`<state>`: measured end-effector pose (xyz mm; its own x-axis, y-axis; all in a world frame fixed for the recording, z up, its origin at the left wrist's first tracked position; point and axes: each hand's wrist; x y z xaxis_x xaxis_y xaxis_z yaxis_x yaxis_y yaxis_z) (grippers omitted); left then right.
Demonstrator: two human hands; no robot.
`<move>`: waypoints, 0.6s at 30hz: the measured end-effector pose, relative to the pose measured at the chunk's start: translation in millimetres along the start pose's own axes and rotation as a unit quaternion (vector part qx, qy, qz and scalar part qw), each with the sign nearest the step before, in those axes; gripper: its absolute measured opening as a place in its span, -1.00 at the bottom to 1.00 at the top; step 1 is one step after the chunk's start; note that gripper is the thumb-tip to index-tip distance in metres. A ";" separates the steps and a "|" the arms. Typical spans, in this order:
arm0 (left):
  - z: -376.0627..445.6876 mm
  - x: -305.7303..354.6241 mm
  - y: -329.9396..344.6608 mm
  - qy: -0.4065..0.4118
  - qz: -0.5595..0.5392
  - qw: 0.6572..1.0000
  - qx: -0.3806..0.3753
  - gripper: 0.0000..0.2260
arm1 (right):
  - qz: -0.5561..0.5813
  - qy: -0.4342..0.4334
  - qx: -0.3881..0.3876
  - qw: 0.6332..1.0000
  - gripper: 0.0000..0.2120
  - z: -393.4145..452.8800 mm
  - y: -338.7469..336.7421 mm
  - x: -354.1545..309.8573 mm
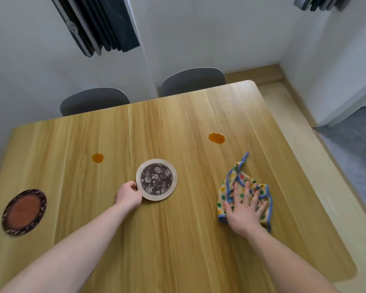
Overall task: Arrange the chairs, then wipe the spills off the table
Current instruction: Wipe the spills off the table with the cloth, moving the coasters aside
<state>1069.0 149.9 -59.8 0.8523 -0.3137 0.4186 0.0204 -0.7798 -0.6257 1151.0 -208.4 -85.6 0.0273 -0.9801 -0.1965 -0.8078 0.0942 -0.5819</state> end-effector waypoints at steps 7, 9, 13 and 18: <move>-37.3 -33.3 -32.3 0.076 -0.109 0.991 0.030 -0.94 | -0.066 -0.059 -0.022 0.996 -0.28 -30.4 59.5 -46.6; -42.9 -57.7 -55.0 0.083 -0.146 0.985 0.040 -0.94 | -0.068 -0.051 -0.027 0.996 -0.29 -31.5 62.4 -48.2; -48.5 -115.4 -115.5 0.033 -0.174 0.980 0.094 -0.89 | -0.066 -0.017 -0.036 0.997 -0.28 -29.3 63.6 -53.6; -28.9 -215.5 -192.0 -0.059 -0.122 0.978 0.159 -0.98 | -0.036 0.035 -0.042 0.998 -0.24 -32.8 78.2 -92.9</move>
<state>866.4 351.5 -10.9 0.8556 -0.0603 0.5140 0.3760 -0.6102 -0.6974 1066.0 -115.7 -86.9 0.0470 -0.9940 -0.0990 -0.8522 0.0118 -0.5231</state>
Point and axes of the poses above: each hand's wrist, its own z-axis towards the middle knuckle, its own y-axis out of the palm, x = y × z, and after that the axes turned 12 degrees about -x, right-handed
